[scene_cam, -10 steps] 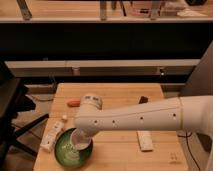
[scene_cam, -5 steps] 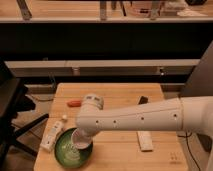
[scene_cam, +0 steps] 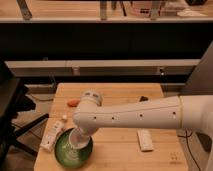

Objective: Place the ceramic cup in the ceramic bowl

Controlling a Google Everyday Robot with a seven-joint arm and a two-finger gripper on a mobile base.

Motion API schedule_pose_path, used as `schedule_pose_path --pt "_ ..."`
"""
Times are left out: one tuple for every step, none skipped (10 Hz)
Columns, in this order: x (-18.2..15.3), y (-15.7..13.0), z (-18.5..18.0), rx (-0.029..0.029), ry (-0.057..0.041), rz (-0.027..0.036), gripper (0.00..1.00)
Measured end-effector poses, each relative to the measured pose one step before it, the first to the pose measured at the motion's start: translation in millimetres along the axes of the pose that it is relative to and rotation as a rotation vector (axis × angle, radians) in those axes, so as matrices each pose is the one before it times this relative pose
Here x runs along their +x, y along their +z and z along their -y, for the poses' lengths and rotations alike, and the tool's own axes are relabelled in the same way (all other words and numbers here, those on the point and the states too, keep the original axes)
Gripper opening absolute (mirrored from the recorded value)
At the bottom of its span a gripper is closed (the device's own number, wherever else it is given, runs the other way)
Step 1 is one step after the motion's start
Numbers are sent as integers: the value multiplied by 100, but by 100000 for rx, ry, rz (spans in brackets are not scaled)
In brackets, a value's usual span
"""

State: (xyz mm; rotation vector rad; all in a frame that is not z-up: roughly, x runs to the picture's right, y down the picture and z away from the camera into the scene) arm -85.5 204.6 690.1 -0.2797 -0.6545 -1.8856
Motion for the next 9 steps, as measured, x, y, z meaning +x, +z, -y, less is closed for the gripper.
schedule_pose_path --pt "79 72 326 416 -899 941 61" --pt "98 79 261 424 -790 576 71" --pt "76 43 141 342 -500 480 77" --pt "50 112 200 609 -612 667 80" --pt "69 43 164 450 -496 272 80" --pt "128 -204 323 394 -683 -227 80" --pt "162 -326 304 18 -707 -568 80" --pt "273 -584 587 -473 -1509 -905 80" --pt "481 -832 692 -614 -1629 -1892 80"
